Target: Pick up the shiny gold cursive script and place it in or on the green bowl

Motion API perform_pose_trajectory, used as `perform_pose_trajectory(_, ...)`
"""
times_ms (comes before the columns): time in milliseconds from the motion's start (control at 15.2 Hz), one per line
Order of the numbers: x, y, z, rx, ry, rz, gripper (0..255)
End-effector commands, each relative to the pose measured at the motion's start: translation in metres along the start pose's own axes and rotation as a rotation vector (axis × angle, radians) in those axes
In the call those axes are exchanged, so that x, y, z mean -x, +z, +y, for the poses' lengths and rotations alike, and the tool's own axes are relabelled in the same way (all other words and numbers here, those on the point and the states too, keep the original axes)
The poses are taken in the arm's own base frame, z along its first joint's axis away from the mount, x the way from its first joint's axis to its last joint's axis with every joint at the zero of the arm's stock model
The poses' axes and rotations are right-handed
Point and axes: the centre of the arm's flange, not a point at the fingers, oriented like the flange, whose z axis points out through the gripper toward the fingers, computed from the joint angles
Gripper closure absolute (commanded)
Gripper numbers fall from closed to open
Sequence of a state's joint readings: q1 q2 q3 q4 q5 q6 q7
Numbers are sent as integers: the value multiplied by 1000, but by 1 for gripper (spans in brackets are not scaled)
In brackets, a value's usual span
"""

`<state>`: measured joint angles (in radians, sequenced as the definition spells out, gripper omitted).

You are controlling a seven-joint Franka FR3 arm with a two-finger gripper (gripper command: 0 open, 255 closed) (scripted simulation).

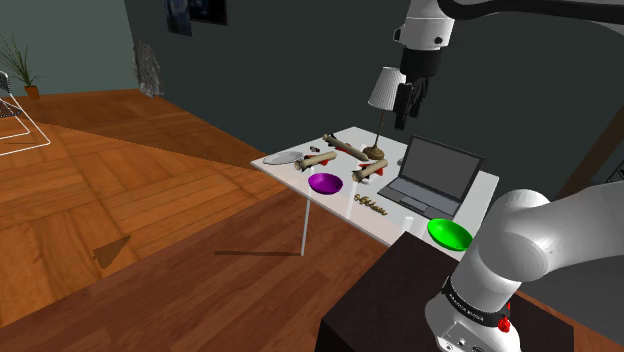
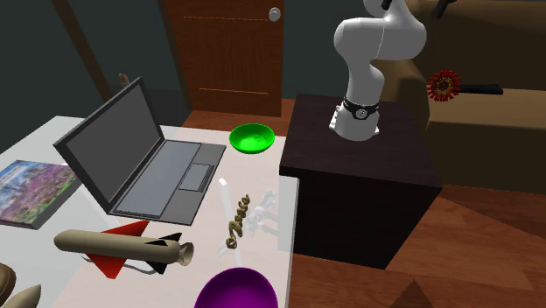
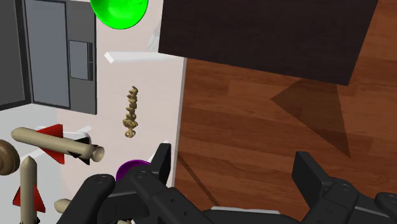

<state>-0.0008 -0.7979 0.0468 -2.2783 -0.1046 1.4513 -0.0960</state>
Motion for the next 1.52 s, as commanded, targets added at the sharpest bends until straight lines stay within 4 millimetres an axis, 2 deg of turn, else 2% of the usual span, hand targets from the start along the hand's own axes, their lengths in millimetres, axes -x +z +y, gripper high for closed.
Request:
perform_pose_trajectory(0,0,0,0,0,0,0,0)
perform_pose_trajectory(1452,-67,244,151,-53,-42,-10,0)
